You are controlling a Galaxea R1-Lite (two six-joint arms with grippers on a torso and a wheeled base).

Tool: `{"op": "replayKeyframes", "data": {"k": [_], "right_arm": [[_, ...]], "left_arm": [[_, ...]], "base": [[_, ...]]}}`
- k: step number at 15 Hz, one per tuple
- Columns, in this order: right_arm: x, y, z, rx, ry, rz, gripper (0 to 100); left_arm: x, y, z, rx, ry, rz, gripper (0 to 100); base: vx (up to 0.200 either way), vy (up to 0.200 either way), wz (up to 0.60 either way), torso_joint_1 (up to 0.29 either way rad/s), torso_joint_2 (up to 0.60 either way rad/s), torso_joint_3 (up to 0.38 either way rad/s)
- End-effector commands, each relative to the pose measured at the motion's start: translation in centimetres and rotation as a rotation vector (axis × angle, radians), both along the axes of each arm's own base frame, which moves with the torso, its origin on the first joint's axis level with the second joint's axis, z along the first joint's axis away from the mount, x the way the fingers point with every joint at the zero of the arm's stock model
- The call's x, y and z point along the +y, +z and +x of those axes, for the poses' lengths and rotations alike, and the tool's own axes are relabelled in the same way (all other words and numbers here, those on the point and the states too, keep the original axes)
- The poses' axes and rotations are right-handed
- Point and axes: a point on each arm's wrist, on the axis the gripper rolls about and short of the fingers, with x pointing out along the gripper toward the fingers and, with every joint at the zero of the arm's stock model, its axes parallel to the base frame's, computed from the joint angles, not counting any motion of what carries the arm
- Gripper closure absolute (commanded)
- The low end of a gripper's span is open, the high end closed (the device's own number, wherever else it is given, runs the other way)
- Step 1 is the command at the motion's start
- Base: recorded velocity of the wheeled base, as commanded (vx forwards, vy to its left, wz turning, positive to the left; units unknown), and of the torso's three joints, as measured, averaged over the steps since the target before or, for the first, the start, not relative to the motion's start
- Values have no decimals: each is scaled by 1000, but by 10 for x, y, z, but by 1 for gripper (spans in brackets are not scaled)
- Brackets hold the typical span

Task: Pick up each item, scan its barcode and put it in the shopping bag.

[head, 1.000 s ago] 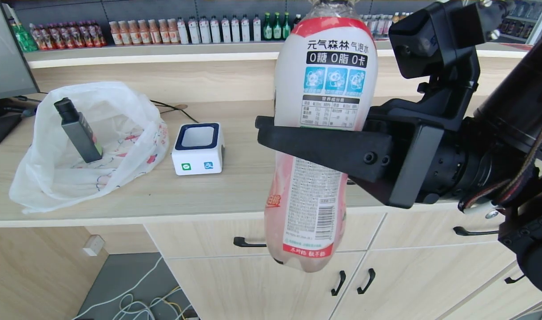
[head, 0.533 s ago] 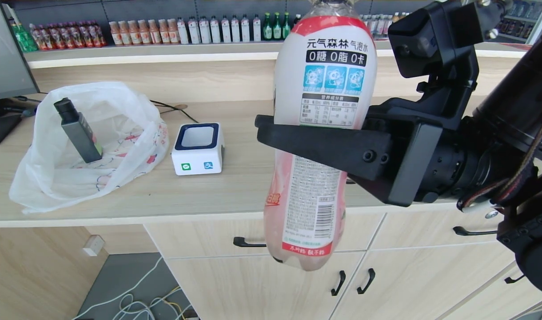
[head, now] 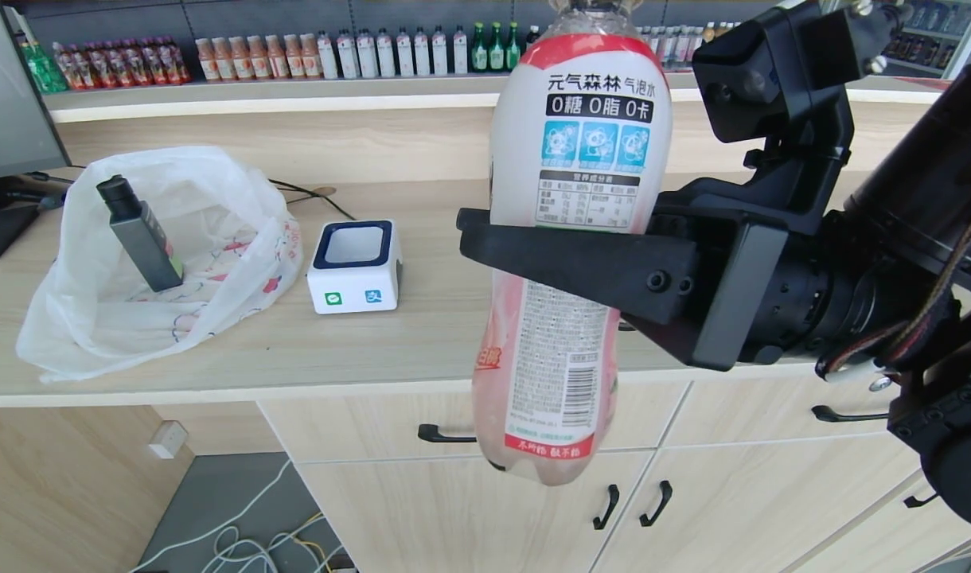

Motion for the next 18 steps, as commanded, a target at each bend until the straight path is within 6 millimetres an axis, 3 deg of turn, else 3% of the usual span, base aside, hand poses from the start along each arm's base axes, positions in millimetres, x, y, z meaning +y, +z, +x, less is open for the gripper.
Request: {"op": "replayKeyframes", "data": {"k": [1, 7, 11, 18], "right_arm": [[0, -1, 0, 0, -4, -1, 100], [-16, -6, 12, -21, -143, 0, 100], [-24, -15, 14, -43, -371, 2, 100], [-59, -34, -17, -99, -681, -50, 100]], "left_arm": [[0, 0, 0, -1, 0, 0, 0], [0, 0, 0, -1, 0, 0, 0], [0, 0, 0, -1, 0, 0, 0], [0, 0, 0, -1, 0, 1, 0]], "base": [[0, 0, 0, 0, 0, 0], [0, 0, 0, 0, 0, 0], [0, 0, 0, 0, 0, 0], [0, 0, 0, 0, 0, 0]]}}
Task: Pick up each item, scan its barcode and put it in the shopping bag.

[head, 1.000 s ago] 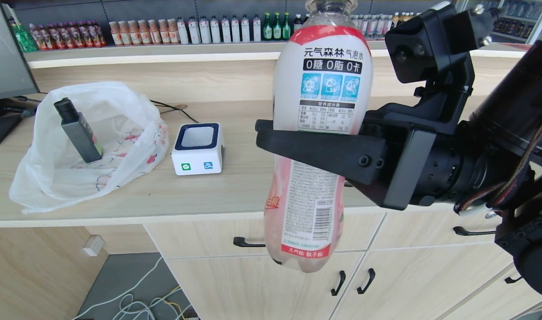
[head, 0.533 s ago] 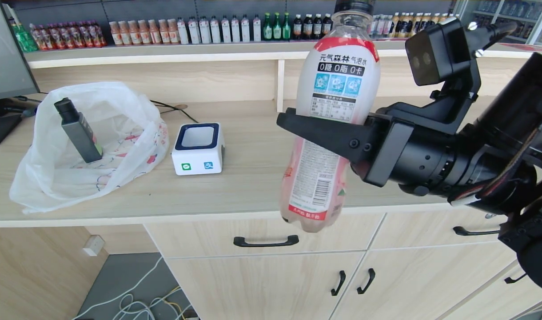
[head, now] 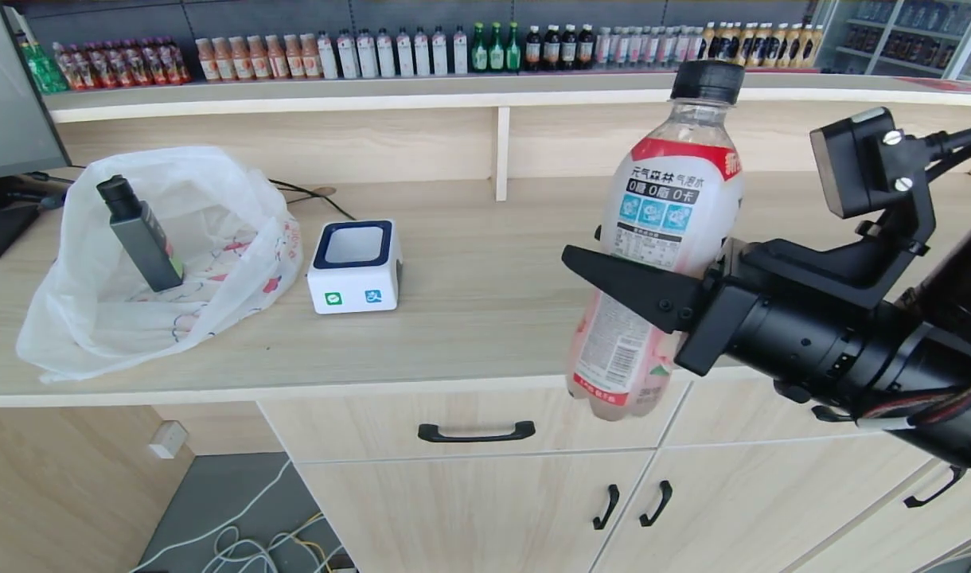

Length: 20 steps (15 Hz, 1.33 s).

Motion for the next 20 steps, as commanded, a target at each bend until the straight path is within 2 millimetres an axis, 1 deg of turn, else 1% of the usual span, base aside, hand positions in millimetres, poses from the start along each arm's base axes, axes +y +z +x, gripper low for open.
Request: {"op": "replayKeyframes", "data": {"k": [1, 6, 7, 10, 11, 13, 14, 15, 18, 20], "right_arm": [[-11, 4, -11, -27, -83, 9, 100], [-22, 9, -15, -66, -361, 42, 100], [-24, 11, -14, -78, -457, 49, 100], [-26, 18, -15, -191, -521, 16, 100], [-28, 17, -11, -188, -573, 25, 100], [-33, 14, -9, -171, -622, 20, 100], [-43, 11, -2, -162, -679, 12, 100], [-47, 5, 2, -159, -703, 2, 100], [-45, 3, 4, -163, -705, -7, 100], [-42, 2, 10, -170, -706, -6, 100]], "left_arm": [[0, 0, 0, -1, 0, -1, 0], [0, 0, 0, -1, 0, -1, 0], [0, 0, 0, -1, -1, -1, 0], [0, 0, 0, -1, 0, -1, 0], [0, 0, 0, -1, 0, 3, 0], [0, 0, 0, -1, -1, 3, 0], [0, 0, 0, -1, 0, 2, 0], [0, 0, 0, -1, 0, 0, 0], [0, 0, 0, -1, 0, 0, 0], [0, 0, 0, -1, 0, -1, 0]], "base": [[0, 0, 0, 0, 0, 0], [0, 0, 0, 0, 0, 0], [0, 0, 0, 0, 0, 0], [0, 0, 0, 0, 0, 0], [0, 0, 0, 0, 0, 0], [0, 0, 0, 0, 0, 0], [0, 0, 0, 0, 0, 0], [0, 0, 0, 0, 0, 0], [0, 0, 0, 0, 0, 0], [0, 0, 0, 0, 0, 0]]}}
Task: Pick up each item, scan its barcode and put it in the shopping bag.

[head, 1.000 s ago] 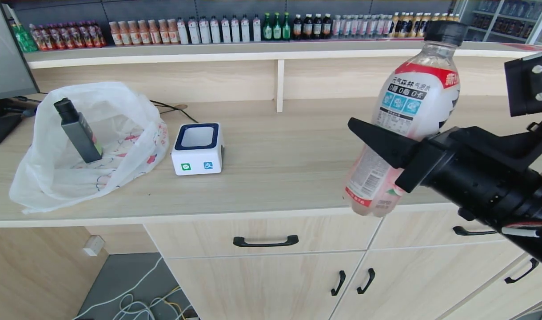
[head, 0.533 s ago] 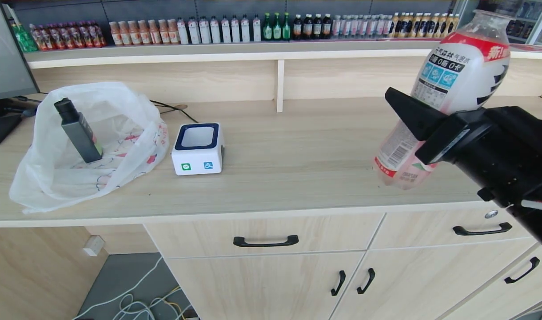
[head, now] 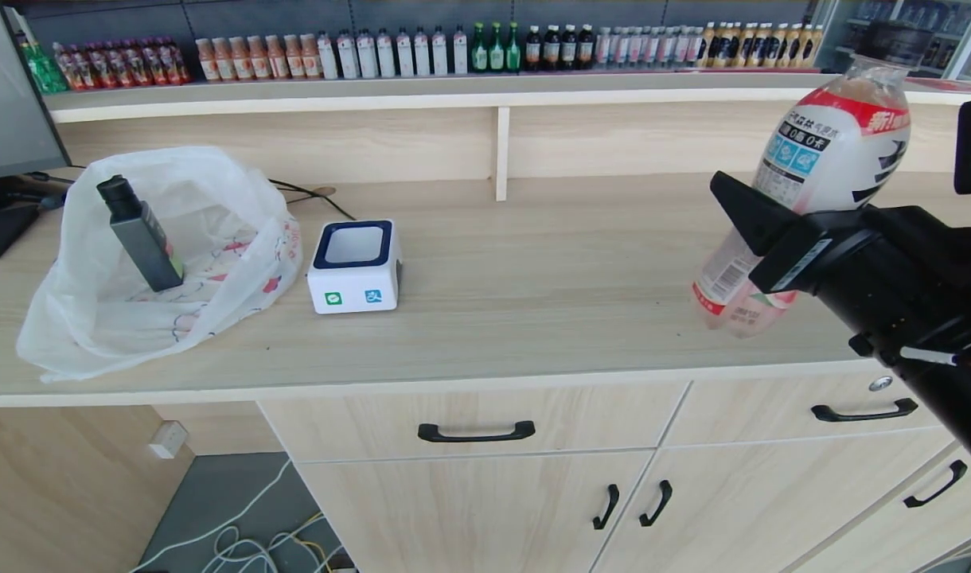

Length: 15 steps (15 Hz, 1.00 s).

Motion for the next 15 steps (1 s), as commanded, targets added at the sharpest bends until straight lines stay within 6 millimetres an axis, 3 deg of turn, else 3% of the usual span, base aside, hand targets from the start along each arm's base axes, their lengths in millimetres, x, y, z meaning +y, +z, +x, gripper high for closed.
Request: {"op": "replayKeyframes", "data": {"k": [1, 6, 8, 11, 15], "right_arm": [[4, -5, 8, 16, -7, -12, 100], [0, -6, 13, -1, -14, -16, 100], [1, -10, 15, 12, -4, -30, 100], [6, 7, 20, -33, 6, -4, 100], [9, -5, 23, -46, 28, -6, 100]], "left_arm": [[0, 0, 0, -1, 1, -1, 0], [0, 0, 0, -1, 1, 3, 0], [0, 0, 0, -1, 1, -1, 0], [0, 0, 0, -1, 1, -1, 0], [0, 0, 0, -1, 1, 1, 0]], "base": [[0, 0, 0, 0, 0, 0], [0, 0, 0, 0, 0, 0], [0, 200, 0, 2, 10, 5], [0, 200, 0, 2, 1, 2], [0, 200, 0, 0, 4, 2]]}}
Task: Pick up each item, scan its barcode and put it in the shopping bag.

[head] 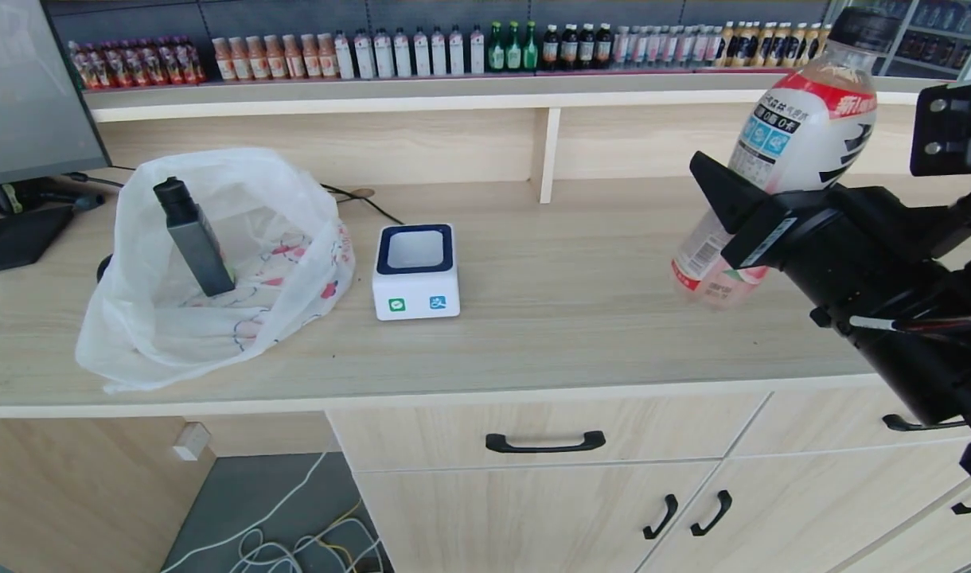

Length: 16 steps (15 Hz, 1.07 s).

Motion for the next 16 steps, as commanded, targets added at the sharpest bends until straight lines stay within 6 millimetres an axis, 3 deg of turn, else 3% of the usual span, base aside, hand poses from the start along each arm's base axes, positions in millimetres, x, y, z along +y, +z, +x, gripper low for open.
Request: {"op": "replayKeyframes", "data": {"k": [1, 12, 16], "right_arm": [[2, -7, 2, 13, 2, -10, 100], [0, -7, -4, 6, -34, -3, 100], [2, -7, -3, -3, -52, -40, 100]], "left_arm": [[0, 0, 0, -1, 0, 1, 0], [0, 0, 0, -1, 0, 1, 0], [0, 0, 0, -1, 0, 1, 0]], "base": [[0, 200, 0, 7, 2, -7], [0, 200, 0, 4, 2, 1], [0, 0, 0, 0, 0, 0]]}}
